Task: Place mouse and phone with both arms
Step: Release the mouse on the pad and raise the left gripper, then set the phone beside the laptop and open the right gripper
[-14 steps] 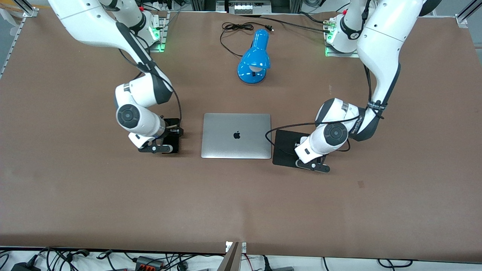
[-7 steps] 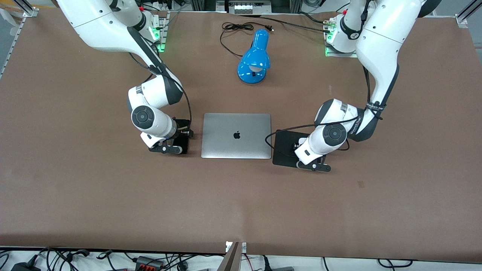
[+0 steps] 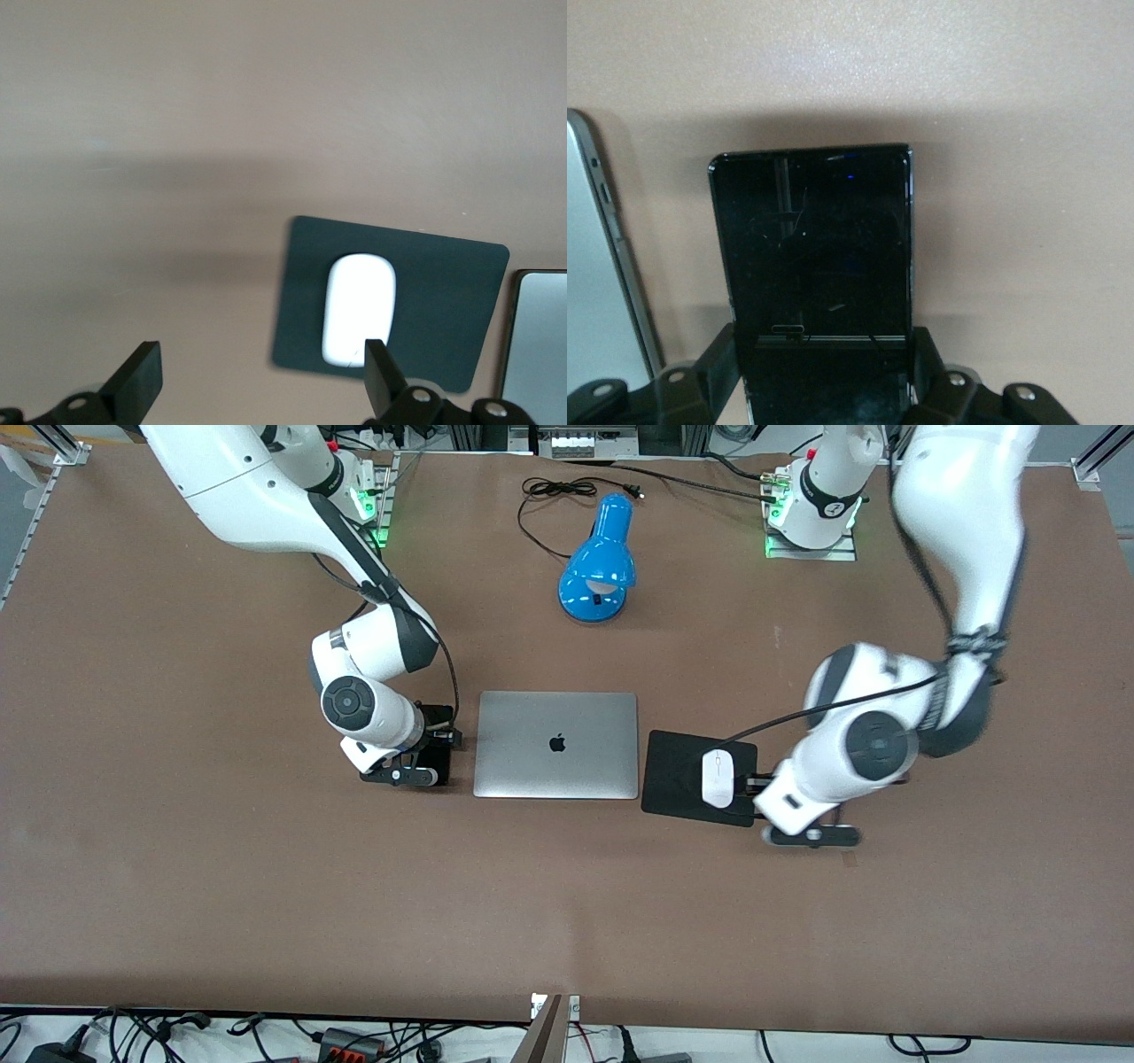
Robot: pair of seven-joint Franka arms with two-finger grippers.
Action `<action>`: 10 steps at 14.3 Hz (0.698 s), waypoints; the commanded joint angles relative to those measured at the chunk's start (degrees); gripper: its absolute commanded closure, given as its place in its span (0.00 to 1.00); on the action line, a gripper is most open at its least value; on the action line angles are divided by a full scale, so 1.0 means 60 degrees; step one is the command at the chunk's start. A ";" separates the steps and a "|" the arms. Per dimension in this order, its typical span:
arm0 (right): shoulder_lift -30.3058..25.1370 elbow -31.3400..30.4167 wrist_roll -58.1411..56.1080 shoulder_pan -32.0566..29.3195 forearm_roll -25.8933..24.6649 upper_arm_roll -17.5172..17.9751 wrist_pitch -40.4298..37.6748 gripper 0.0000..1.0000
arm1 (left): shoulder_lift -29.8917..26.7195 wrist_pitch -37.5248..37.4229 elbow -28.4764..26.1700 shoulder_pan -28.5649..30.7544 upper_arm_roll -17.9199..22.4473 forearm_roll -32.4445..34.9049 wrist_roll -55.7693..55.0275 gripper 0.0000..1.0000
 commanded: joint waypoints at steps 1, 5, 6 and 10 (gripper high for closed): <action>-0.0021 0.0507 0.0150 0.0006 -0.0115 -0.0010 -0.0194 0.00 | -0.1081 -0.2350 0.0799 0.0677 -0.0070 0.0103 0.0197 0.00; -0.1031 0.1574 0.0047 -0.0198 -0.0115 -0.0054 -0.2386 0.00 | -0.2080 -0.3852 0.1623 0.1513 -0.0171 -0.0029 0.0990 0.00; -0.1192 0.2056 0.0032 -0.0272 -0.0115 -0.0054 -0.3074 0.00 | -0.2110 -0.4202 0.1623 0.1499 -0.0143 -0.0014 0.1004 0.00; -0.1267 0.4678 -0.0085 -0.1105 -0.0100 -0.0054 -0.5698 0.00 | -0.3204 -0.4223 0.0430 0.2084 -0.0186 -0.0043 0.1561 0.00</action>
